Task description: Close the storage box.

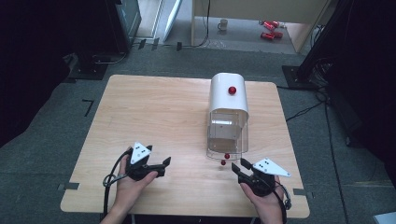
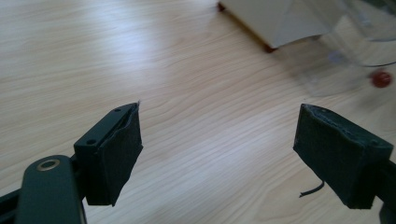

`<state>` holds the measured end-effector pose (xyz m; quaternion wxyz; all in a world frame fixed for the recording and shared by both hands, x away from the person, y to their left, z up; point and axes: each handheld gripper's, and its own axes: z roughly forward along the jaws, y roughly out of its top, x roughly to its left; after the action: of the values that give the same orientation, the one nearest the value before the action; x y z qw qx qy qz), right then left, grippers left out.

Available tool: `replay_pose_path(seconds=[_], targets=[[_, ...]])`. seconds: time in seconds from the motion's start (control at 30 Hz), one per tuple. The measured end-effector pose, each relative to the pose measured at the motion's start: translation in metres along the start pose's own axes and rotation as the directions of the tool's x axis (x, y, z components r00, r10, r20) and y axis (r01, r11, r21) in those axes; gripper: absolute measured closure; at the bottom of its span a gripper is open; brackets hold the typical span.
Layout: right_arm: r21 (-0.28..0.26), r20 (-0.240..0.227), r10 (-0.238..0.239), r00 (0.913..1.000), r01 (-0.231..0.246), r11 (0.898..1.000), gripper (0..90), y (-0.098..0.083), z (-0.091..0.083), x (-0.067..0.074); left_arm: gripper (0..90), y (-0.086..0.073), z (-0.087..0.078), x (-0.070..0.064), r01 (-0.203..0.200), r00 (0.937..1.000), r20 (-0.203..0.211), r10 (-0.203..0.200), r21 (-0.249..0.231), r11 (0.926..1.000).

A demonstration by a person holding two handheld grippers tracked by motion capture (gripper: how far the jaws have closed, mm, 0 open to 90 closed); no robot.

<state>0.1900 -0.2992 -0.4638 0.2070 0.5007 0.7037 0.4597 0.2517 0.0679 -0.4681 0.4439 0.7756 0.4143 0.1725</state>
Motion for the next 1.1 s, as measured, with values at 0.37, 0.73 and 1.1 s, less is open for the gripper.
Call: replay_pose_path(seconds=[0.37,0.73,1.1], targets=[[-0.014,0.052,0.016,0.9985,-0.015,1.000,60.5,0.003,0.006,-0.016,25.1,0.015,0.037,-0.056,-0.104,0.9801,0.168,0.106,-0.020,0.9944],[0.023,0.022,-0.030,0.9993,0.029,0.999,48.9,0.010,0.024,-0.026,34.6,0.040,0.069,-0.087,-0.164,0.9516,0.256,0.170,-0.045,0.9854],[0.003,0.001,-0.041,0.9992,0.041,0.999,50.1,0.010,0.021,-0.028,38.8,0.045,0.084,-0.092,-0.162,0.9560,0.244,0.163,-0.025,0.9865]])
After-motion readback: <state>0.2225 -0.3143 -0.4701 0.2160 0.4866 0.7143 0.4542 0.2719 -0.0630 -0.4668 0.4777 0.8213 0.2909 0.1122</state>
